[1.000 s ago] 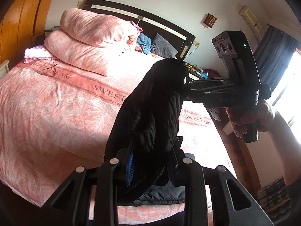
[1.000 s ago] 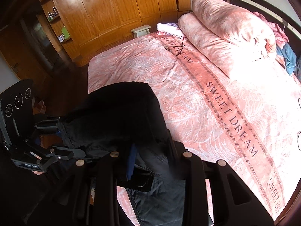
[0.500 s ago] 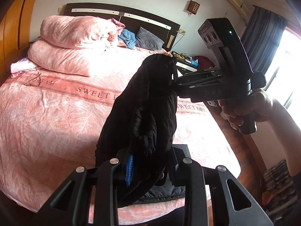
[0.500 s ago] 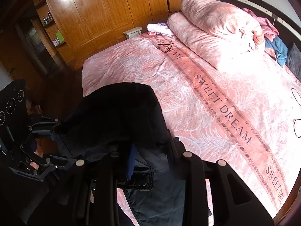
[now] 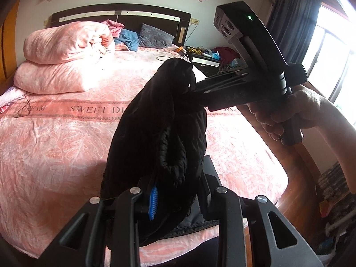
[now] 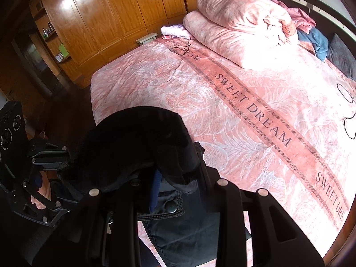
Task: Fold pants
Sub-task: 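Lift the folded pants off the bed with both grippers and hold them up, then lower the held pants back onto the bed with both grippers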
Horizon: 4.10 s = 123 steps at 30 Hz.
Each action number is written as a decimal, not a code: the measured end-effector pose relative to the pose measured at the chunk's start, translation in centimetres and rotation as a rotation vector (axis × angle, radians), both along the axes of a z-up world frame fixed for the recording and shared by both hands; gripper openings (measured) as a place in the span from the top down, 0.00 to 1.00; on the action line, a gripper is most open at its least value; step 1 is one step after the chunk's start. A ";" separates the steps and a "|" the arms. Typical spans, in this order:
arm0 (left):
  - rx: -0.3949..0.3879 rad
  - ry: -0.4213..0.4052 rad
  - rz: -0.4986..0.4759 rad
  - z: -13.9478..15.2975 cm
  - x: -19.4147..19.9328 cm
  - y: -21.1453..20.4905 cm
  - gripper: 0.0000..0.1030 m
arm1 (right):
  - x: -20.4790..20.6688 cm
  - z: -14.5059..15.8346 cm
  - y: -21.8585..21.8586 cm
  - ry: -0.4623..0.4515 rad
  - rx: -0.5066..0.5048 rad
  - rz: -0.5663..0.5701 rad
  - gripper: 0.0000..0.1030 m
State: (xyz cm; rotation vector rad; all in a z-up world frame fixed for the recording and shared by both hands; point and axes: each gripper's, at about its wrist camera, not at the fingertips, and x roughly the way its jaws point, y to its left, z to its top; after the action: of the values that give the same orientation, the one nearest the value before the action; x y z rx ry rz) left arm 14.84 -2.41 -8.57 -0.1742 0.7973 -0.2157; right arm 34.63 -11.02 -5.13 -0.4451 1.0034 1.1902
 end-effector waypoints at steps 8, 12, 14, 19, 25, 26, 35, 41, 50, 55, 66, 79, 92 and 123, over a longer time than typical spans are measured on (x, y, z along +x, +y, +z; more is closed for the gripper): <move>0.033 0.034 -0.059 -1.5 0.8 -3.3 0.72 | 0.3 -1.7 -3.1 0.028 0.014 -0.036 0.71; 0.048 0.048 -0.084 -2.2 1.1 -4.6 0.72 | 0.4 -2.6 -4.5 0.038 0.017 -0.049 0.70; 0.055 0.056 -0.096 -2.6 1.3 -5.2 0.72 | 0.5 -3.0 -5.0 0.044 0.016 -0.055 0.70; 0.078 0.073 -0.121 -3.6 1.7 -6.7 0.72 | 0.7 -4.1 -6.6 0.054 0.012 -0.068 0.69; 0.100 0.094 -0.149 -4.8 2.3 -8.0 0.72 | 1.0 -5.2 -7.8 0.062 0.010 -0.077 0.69; 0.105 0.096 -0.153 -5.0 2.4 -8.2 0.72 | 1.0 -5.5 -8.1 0.066 0.009 -0.079 0.69; 0.134 0.135 -0.188 -6.9 3.2 -10.3 0.72 | 1.6 -7.7 -10.0 0.089 0.007 -0.093 0.68; 0.160 0.162 -0.207 -8.3 3.9 -12.0 0.72 | 2.2 -9.6 -11.5 0.112 0.014 -0.112 0.68; 0.195 0.206 -0.233 -10.4 5.0 -13.8 0.72 | 2.8 -12.2 -13.3 0.145 0.017 -0.132 0.68; 0.214 0.225 -0.249 -11.6 5.5 -14.7 0.72 | 3.2 -13.7 -14.2 0.163 0.023 -0.144 0.68; 0.260 0.257 -0.275 -13.8 6.1 -15.6 0.72 | 3.7 -16.3 -15.7 0.197 0.034 -0.164 0.68; 0.309 0.292 -0.298 -16.1 7.0 -16.8 0.72 | 3.9 -18.4 -17.1 0.226 0.035 -0.189 0.66; 0.296 0.287 -0.360 -16.9 6.5 -17.1 0.55 | 3.3 -19.6 -18.9 0.262 0.076 -0.310 0.66; 0.033 0.249 0.048 -15.2 3.0 5.0 0.16 | -8.5 -16.6 -21.6 0.324 0.422 -0.809 0.58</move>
State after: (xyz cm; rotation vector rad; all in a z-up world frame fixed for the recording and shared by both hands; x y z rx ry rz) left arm 17.80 2.62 -23.78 -0.1910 1.0424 -0.1367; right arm 26.13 -32.66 -21.77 0.4760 1.0211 0.6998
